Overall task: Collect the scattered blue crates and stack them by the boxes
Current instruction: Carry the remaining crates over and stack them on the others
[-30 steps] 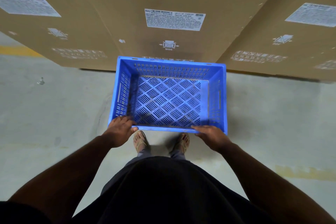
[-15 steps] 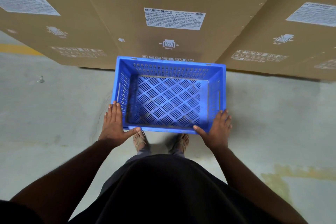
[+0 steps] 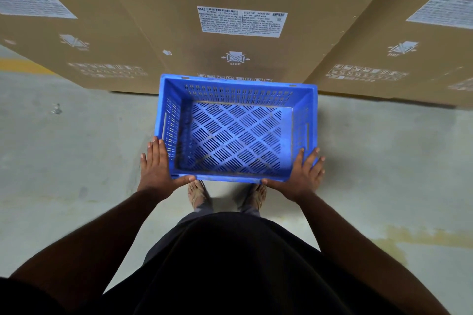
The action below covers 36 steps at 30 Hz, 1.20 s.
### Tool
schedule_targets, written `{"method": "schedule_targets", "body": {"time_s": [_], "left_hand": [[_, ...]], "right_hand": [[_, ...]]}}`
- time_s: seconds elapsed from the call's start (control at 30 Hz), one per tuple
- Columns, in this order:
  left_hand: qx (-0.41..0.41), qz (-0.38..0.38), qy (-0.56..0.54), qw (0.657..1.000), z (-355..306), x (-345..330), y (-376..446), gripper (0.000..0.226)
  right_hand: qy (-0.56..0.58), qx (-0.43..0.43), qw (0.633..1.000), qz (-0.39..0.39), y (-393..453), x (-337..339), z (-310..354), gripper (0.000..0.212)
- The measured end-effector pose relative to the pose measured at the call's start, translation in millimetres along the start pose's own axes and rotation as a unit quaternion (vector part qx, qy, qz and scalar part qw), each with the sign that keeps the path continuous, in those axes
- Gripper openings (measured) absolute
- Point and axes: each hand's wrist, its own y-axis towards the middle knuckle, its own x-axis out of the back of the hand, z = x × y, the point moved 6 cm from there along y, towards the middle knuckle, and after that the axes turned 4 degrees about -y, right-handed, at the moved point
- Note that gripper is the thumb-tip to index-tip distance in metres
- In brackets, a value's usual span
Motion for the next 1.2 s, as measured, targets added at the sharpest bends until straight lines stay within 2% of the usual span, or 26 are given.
{"method": "schedule_targets", "body": {"time_s": [0.37,0.53,0.6,0.67,0.73,0.8,0.87,0.93,1.1,1.2], "left_hand": [[0.023,-0.005,0.034,0.999,-0.9,5.3,2.5,0.152],[0.041,0.000,0.066,0.997,-11.4,10.5,-0.5,0.146],[0.019,-0.018,0.037,0.999,-16.3,6.9,-6.7,0.128],[-0.014,-0.039,-0.046,0.998,-22.8,-1.6,-23.6,0.098],[-0.022,-0.070,-0.116,0.990,-30.0,-6.3,-48.2,0.074],[-0.045,-0.087,-0.119,0.988,-41.3,-3.9,-75.3,0.064],[-0.085,-0.084,-0.092,0.989,-50.8,-1.6,-102.5,0.065],[-0.090,-0.077,-0.100,0.988,-52.4,2.0,-125.7,0.067],[0.037,-0.075,-0.206,0.975,-13.5,5.6,-167.8,0.064],[0.071,-0.083,-0.263,0.959,17.1,1.6,-195.7,0.047]], "right_hand": [[0.016,0.003,1.000,-0.019,-4.3,2.9,2.8,0.166],[0.070,0.029,0.995,-0.066,-8.0,1.2,-1.6,0.159],[0.093,0.084,0.985,-0.116,-14.5,-1.0,4.1,0.142],[0.112,0.184,0.964,-0.157,-25.7,-5.9,20.7,0.105],[0.141,0.283,0.941,-0.124,-41.2,-11.9,47.6,0.079],[0.125,0.337,0.930,-0.079,-55.0,-15.0,73.1,0.070],[0.116,0.362,0.921,-0.083,-63.0,-14.9,93.1,0.060],[0.129,0.369,0.916,-0.087,-67.5,-12.1,112.1,0.051],[0.162,0.441,0.879,-0.083,-98.8,-12.6,167.0,0.036],[0.192,0.477,0.857,-0.033,-124.4,-30.2,200.5,0.033]]}}
